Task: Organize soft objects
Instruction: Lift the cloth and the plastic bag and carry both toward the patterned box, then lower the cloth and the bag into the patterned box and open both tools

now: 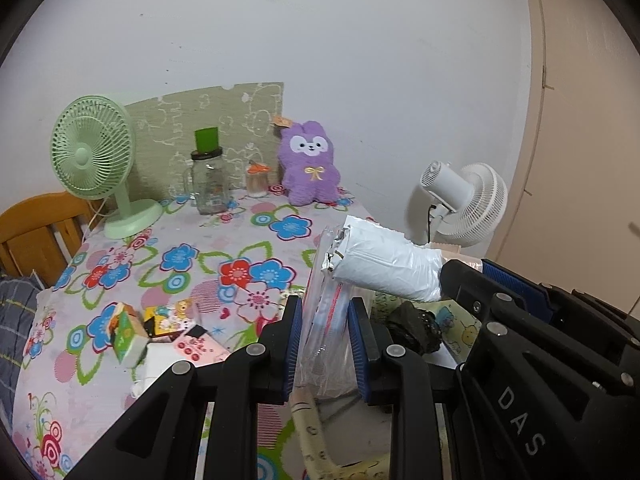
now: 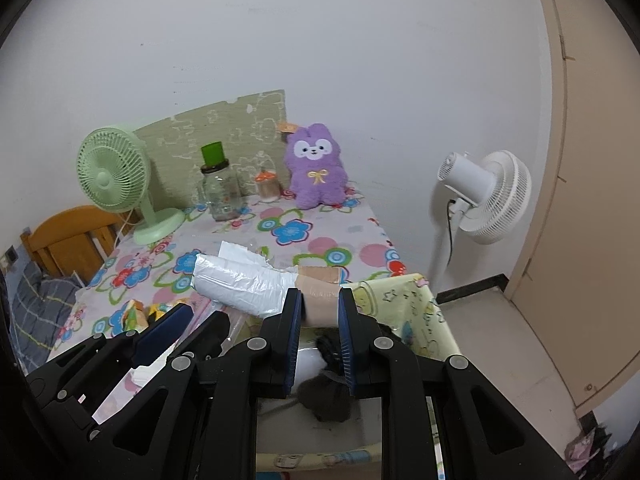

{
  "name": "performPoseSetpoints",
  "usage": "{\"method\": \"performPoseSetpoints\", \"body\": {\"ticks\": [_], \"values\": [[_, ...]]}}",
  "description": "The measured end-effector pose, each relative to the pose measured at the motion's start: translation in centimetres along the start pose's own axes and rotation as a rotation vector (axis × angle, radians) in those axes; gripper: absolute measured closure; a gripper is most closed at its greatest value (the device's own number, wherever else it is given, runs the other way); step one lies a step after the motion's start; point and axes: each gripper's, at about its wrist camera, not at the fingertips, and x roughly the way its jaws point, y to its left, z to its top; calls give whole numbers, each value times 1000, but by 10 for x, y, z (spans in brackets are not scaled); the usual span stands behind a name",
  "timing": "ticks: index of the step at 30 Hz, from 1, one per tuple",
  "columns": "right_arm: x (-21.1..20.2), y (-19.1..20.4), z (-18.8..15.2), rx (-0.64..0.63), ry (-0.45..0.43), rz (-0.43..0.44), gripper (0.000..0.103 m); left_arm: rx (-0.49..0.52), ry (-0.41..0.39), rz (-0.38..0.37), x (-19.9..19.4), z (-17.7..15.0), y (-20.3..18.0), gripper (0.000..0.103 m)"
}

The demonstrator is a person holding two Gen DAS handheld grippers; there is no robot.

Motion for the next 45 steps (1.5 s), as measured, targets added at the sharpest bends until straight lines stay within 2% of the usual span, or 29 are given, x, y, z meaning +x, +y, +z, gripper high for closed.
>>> {"method": "performPoseSetpoints", "body": {"ticks": [19, 24, 33, 36, 40, 45], "values": [[31, -32, -19, 61, 92, -57, 81, 53, 109, -39, 41, -16, -24, 80], [41, -37, -22, 69, 120, -62, 81, 96, 144, -25, 56, -20, -27, 80], [55, -37, -27, 74, 158, -62, 82, 129, 146, -16, 64, -21, -21, 80], [58, -37, -28, 76, 165, -61, 82, 135, 144, -16, 65, -19, -20, 77], [59, -35, -28, 73, 171, -50, 81, 148, 147, -33, 60, -21, -25, 66], [55, -38, -29, 80, 165, -48, 81, 149, 155, -49, 58, -24, -28, 64]]}}
